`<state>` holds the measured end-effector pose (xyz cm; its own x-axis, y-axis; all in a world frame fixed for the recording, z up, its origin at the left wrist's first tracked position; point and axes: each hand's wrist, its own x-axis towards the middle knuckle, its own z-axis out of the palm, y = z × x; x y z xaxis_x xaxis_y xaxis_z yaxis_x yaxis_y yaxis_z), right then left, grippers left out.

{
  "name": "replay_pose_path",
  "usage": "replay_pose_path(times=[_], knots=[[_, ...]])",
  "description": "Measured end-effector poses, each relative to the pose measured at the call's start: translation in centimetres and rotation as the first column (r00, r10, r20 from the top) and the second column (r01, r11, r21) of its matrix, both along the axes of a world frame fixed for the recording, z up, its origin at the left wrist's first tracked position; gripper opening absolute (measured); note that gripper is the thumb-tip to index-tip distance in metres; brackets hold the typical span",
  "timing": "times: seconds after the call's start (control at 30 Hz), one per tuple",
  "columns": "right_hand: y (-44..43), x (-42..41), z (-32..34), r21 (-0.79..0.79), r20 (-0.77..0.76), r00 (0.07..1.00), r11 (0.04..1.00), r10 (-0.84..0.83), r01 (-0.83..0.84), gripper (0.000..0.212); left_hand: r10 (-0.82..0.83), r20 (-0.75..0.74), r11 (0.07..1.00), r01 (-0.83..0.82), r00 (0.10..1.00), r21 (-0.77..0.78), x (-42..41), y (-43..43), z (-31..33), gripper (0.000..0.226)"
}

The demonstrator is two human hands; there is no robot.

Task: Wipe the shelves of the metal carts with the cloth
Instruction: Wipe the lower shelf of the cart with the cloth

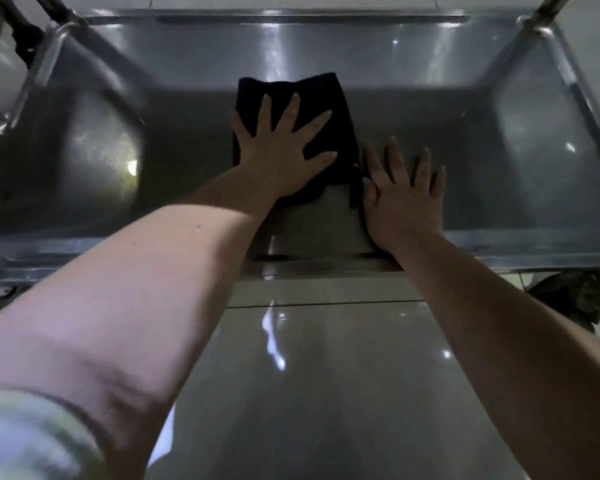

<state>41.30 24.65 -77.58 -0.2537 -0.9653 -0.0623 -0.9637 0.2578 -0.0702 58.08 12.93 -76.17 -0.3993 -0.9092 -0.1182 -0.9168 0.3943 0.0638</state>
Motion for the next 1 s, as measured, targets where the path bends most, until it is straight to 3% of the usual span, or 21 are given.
replay_pose_path(times=[0.23, 0.53, 0.7, 0.87, 1.0], knots=[[-0.4, -0.1, 0.3, 0.026, -0.004, 1.000, 0.999, -0.028, 0.028, 0.055, -0.007, -0.037, 1.000, 0.007, 0.999, -0.006, -0.7, 0.0, 0.2, 0.076], [-0.1, 0.1, 0.3, 0.012, 0.003, 1.000, 1.000, -0.025, 0.025, 0.053, 0.041, -0.021, 0.998, -0.041, 0.999, -0.038, 9.9, -1.3, 0.4, 0.075], [-0.1, 0.6, 0.8, 0.052, -0.021, 1.000, 0.999, 0.005, -0.004, 0.053, 0.243, -0.030, 0.970, -0.242, 0.970, 0.022, 5.4, -0.3, 0.1, 0.076], [-0.2, 1.1, 0.9, 0.125, 0.041, 0.999, 0.992, -0.024, 0.019, 0.056, 0.257, -0.006, 0.966, -0.257, 0.966, -0.008, 4.9, 0.0, -0.2, 0.080], [0.4, 1.2, 0.5, 0.091, 0.012, 1.000, 0.996, 0.022, -0.023, 0.059, 0.247, -0.019, 0.969, -0.247, 0.969, -0.009, 5.0, -0.1, -0.6, 0.080]])
